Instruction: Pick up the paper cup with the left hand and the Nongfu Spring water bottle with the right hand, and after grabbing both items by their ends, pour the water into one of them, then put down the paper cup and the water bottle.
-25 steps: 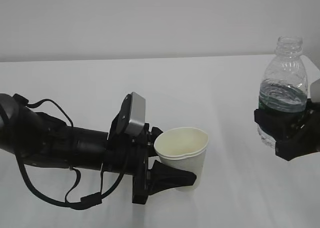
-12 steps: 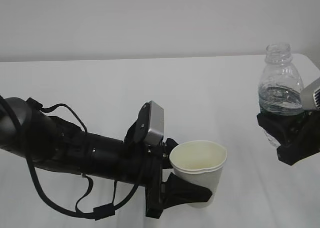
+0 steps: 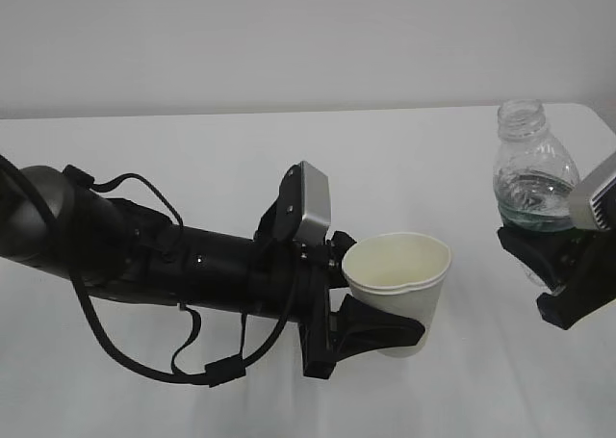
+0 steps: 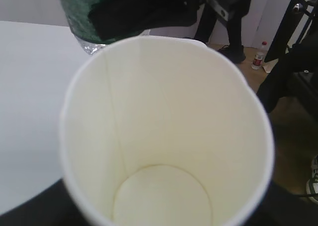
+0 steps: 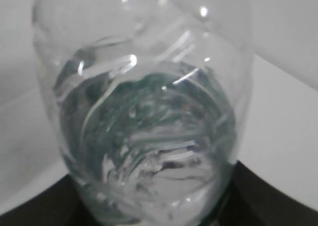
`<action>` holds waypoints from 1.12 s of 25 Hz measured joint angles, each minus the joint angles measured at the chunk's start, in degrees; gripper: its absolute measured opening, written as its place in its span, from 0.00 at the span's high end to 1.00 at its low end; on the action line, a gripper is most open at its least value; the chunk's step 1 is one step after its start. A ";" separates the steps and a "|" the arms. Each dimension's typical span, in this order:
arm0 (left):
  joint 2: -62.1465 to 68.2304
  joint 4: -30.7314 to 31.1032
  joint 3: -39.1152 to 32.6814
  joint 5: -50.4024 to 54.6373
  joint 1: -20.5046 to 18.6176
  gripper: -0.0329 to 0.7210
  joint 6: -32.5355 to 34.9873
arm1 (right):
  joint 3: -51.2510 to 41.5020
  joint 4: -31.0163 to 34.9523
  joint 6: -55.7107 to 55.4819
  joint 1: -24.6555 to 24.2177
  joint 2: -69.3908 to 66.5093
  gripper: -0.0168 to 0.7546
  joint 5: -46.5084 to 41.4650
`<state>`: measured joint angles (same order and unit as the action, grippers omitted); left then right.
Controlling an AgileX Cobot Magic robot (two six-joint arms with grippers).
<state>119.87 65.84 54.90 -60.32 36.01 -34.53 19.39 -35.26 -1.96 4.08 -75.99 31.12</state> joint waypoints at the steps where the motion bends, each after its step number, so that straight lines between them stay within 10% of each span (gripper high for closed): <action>1: 0.00 0.00 0.24 0.24 0.00 0.35 0.00 | 0.00 0.00 0.77 0.00 0.00 0.43 0.00; 28: 0.00 4.64 0.50 3.60 0.00 0.35 1.86 | 0.00 0.00 20.54 0.00 0.00 0.43 -1.50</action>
<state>119.87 70.48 55.41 -56.72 36.01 -32.67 19.39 -35.26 18.58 4.08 -75.99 29.62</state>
